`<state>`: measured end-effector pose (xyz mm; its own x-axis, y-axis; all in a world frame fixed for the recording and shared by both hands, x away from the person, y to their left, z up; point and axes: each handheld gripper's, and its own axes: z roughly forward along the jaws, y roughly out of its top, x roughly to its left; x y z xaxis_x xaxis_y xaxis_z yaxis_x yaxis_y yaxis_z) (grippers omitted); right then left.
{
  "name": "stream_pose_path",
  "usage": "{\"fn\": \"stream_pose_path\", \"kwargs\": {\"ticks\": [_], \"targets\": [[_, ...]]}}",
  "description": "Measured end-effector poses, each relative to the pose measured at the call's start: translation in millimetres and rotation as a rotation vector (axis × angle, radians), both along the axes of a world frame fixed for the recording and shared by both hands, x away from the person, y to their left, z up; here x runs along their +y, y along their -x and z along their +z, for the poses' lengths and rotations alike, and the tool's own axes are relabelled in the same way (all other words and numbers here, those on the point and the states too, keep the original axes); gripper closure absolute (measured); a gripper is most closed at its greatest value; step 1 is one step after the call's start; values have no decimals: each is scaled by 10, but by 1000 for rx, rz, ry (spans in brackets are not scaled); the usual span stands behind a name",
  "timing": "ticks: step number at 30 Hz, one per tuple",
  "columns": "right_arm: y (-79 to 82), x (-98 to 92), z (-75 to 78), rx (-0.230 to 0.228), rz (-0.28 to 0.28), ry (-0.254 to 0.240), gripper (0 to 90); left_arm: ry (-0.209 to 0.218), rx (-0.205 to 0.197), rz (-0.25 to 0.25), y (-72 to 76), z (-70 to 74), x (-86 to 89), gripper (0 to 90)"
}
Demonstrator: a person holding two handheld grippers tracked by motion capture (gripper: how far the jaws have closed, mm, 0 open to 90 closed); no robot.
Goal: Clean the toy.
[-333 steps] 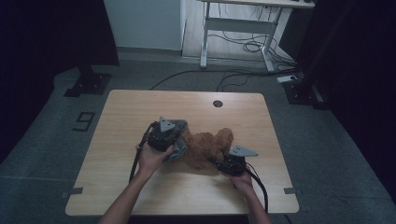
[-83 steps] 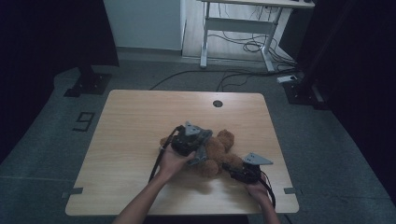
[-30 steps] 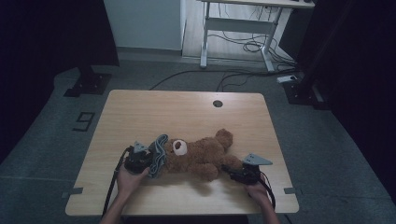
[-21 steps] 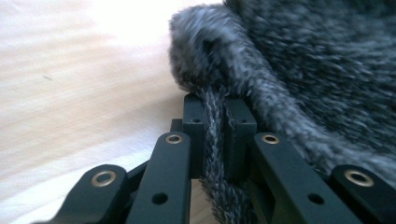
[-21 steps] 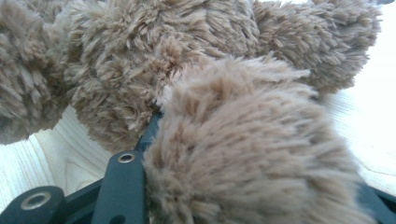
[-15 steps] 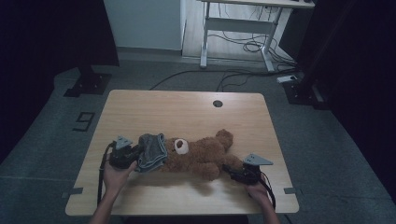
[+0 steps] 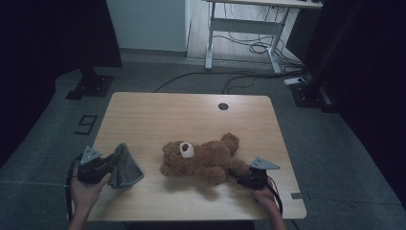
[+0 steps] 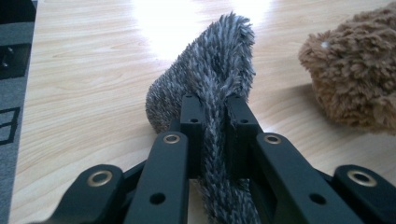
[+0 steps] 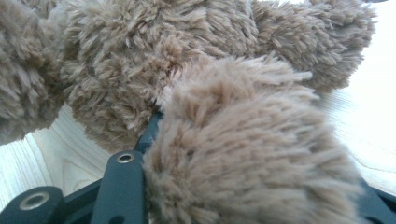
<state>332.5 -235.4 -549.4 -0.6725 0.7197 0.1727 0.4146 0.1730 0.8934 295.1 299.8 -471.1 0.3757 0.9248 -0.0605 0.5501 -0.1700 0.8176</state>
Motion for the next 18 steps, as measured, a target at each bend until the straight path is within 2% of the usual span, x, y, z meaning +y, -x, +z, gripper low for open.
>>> {"fn": "stream_pose_path", "kwargs": {"ticks": [5,7,8,11,14,16,18], "targets": [[5,8,0,0,-3,1,508,-21,52,-55,-78,-126,-163,734],[8,5,0,-1,-2,1,507,-21,65,-59,-119,-146,-226,640],[8,4,1,-1,-2,1,507,-24,60,-59,-129,-137,-251,598],[9,1,1,-2,0,2,507,-32,10,-41,-128,-50,-312,462],[11,2,1,-2,-1,3,507,-45,-51,-21,-92,107,-375,364],[16,3,4,-1,-1,5,506,-43,-69,-20,-76,180,-401,313],[17,3,5,-2,-1,6,506,-32,-67,-46,-64,226,-456,293]]}}
